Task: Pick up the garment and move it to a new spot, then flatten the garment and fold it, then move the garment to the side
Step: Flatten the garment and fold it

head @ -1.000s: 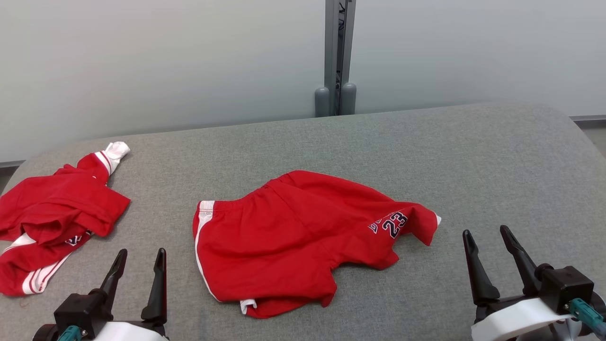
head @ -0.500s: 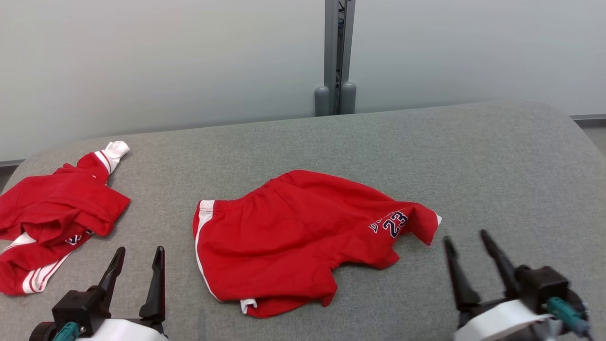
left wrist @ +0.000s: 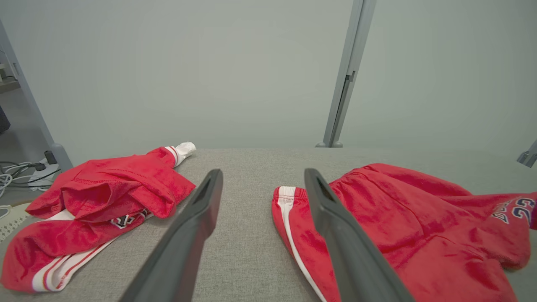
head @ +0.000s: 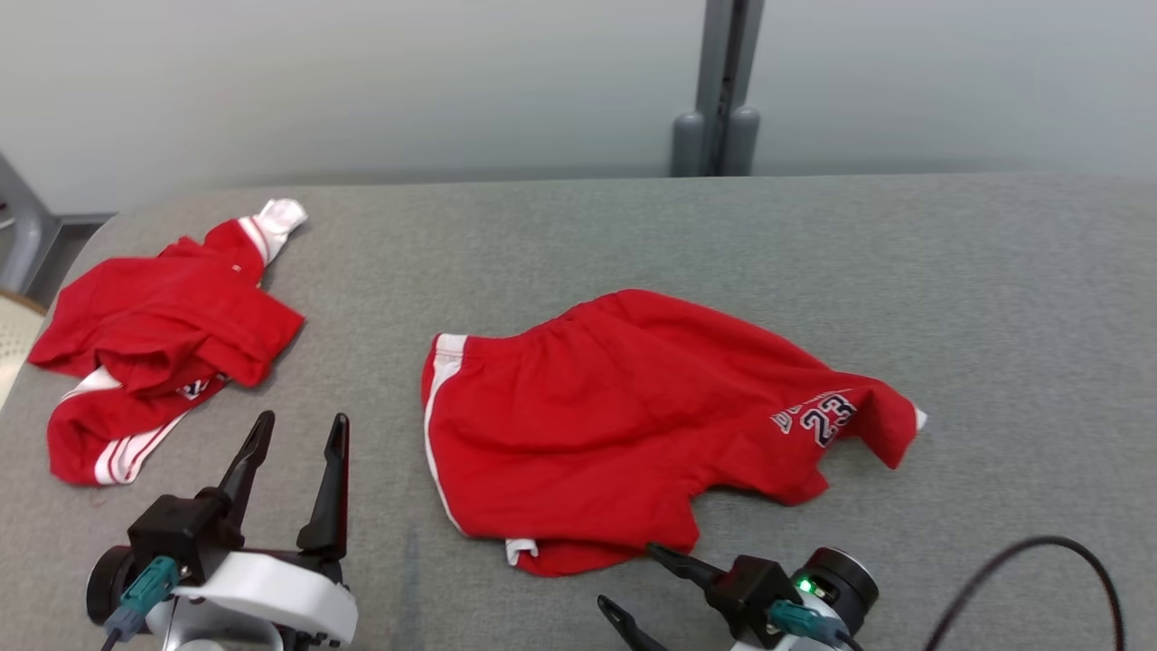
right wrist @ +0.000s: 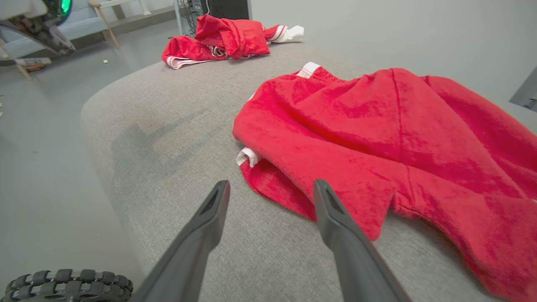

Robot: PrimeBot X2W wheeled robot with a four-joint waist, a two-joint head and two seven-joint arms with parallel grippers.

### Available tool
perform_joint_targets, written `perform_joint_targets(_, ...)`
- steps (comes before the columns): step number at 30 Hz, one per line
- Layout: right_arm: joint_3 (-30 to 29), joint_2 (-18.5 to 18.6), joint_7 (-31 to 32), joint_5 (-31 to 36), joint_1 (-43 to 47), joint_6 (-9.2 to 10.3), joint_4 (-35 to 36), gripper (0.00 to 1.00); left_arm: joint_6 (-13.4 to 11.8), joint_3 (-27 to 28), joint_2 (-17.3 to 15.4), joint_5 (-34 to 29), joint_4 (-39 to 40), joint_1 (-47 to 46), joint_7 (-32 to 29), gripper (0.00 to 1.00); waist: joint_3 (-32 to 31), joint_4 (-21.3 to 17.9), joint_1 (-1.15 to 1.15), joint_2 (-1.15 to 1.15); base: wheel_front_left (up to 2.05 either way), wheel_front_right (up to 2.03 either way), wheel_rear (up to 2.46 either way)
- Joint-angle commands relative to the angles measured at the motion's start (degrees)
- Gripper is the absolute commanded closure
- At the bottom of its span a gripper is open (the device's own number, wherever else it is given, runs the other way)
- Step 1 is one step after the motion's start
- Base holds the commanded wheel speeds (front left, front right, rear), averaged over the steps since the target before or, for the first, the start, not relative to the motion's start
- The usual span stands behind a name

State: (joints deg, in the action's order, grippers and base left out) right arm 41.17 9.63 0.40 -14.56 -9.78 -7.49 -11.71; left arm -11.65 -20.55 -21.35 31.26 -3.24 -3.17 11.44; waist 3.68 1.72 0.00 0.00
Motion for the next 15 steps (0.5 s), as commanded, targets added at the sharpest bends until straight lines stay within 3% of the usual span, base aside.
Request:
perform_joint_targets(1, 1.06, 0.68, -0.04, -0.89, -1.5, -0.01, -0.7, 0.0, 0.22, -0.04, 0.04, -0.14, -0.33, -1.39, 0.27, 0.0, 1.55, 1.86, 0.0, 0.0, 0.0, 0.0, 0.0)
perform_joint_targets(8, 6.94, 1.36, -1.05, -3.26, -9.26, -0.01, -9.96, 0.0, 1.62, -1.07, 1.74, -0.57, -2.67, -5.14, 1.48, 0.0, 4.56, 5.55, 0.0, 0.0, 0.0, 0.0, 0.0)
perform_joint_targets(15, 11.29, -1.81, -3.08, -4.31, -15.52, -0.01, -22.63, 0.0, 3.03, -1.6, 3.1, -0.94, -5.36, -7.29, 2.58, 0.0, 6.41, 7.05, 0.0, 0.0, 0.0, 0.0, 0.0)
